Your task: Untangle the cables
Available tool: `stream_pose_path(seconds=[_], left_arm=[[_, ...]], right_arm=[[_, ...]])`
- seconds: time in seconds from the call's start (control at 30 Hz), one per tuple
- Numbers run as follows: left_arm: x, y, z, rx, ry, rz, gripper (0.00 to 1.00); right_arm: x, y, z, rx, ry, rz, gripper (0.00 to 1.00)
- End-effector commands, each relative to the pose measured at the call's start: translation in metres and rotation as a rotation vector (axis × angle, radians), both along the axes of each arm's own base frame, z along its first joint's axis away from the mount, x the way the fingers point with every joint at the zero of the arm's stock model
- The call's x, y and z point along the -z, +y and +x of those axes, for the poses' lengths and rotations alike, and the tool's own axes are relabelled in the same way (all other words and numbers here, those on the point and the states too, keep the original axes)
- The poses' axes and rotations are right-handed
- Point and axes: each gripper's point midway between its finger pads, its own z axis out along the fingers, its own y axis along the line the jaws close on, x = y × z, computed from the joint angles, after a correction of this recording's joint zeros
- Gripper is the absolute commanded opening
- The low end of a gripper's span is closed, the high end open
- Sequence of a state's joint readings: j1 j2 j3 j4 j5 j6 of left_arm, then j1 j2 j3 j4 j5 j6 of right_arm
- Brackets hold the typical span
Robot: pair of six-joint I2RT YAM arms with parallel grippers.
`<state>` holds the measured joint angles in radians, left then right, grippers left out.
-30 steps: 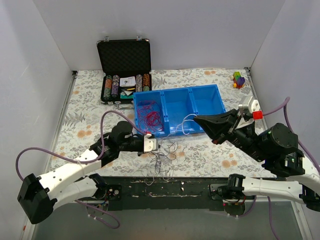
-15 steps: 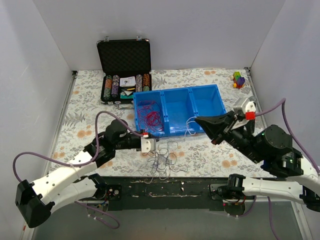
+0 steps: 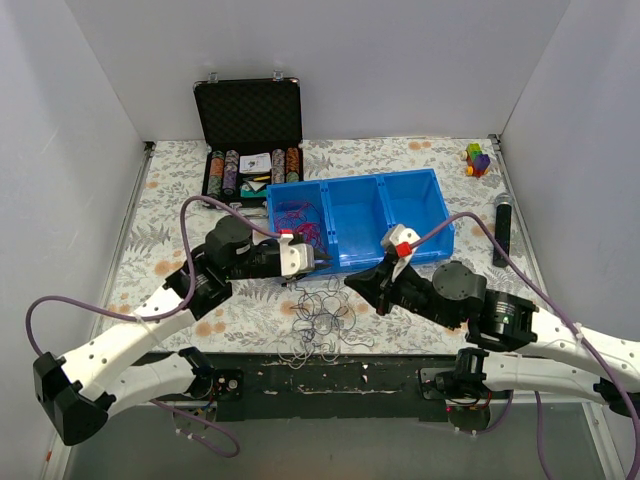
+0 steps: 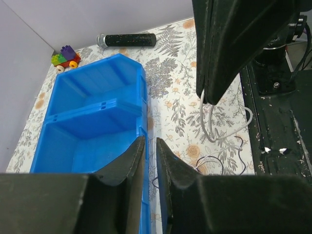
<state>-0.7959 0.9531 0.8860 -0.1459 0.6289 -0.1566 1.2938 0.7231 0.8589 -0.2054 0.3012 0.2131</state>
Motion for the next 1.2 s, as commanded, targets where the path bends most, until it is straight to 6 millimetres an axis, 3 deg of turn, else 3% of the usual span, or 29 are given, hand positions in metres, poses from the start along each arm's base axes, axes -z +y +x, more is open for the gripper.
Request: stream_pose_path(seconds=[0.0,0.03,0.07,0.17,0.27,0.37,0.53,0.7,0.87,1.07,1.17], left_arm=[[-0.007,0.001,-0.004,0.009,0.02,0.002,0.26],[-0.002,0.003,-0.007,0.015,0.029,0.013,0.41],[0.002,0.004,-0.013,0.038,0.036,0.018,0.5],[0.013,0.01,-0.036,0.127,0.064,0.023,0.62],[0.021,0.011,-0.05,0.192,0.108,0.039,0.64],[0.032,0.009,-0.056,0.241,0.123,0.065,0.64],[0.057,-0.005,-0.033,0.204,0.104,0.093,0.62],[0.068,-0.026,-0.027,0.256,0.149,0.113,0.62],[0.066,-0.043,-0.011,0.221,0.139,0.082,0.54],[0.032,-0.044,-0.001,0.185,0.056,0.038,0.0],[0.006,-0.037,-0.004,0.175,-0.001,0.015,0.0]], right_arm=[[-0.038,0.008,-0.004,-0.026,-0.016,0.129,0.01],[-0.044,0.006,-0.002,-0.016,-0.028,0.137,0.01],[-0.052,0.002,0.0,-0.003,-0.045,0.144,0.01],[-0.088,-0.014,0.006,0.043,-0.112,0.167,0.01],[-0.124,-0.026,0.003,0.042,-0.164,0.244,0.01],[-0.14,-0.024,-0.002,0.011,-0.175,0.276,0.01],[-0.152,-0.014,-0.012,-0.054,-0.171,0.325,0.01],[-0.174,-0.014,-0.018,-0.085,-0.202,0.382,0.01],[-0.188,-0.013,-0.021,-0.11,-0.226,0.394,0.01],[-0.168,-0.025,-0.011,-0.036,-0.203,0.358,0.01],[-0.147,-0.035,-0.004,0.024,-0.168,0.338,0.01]])
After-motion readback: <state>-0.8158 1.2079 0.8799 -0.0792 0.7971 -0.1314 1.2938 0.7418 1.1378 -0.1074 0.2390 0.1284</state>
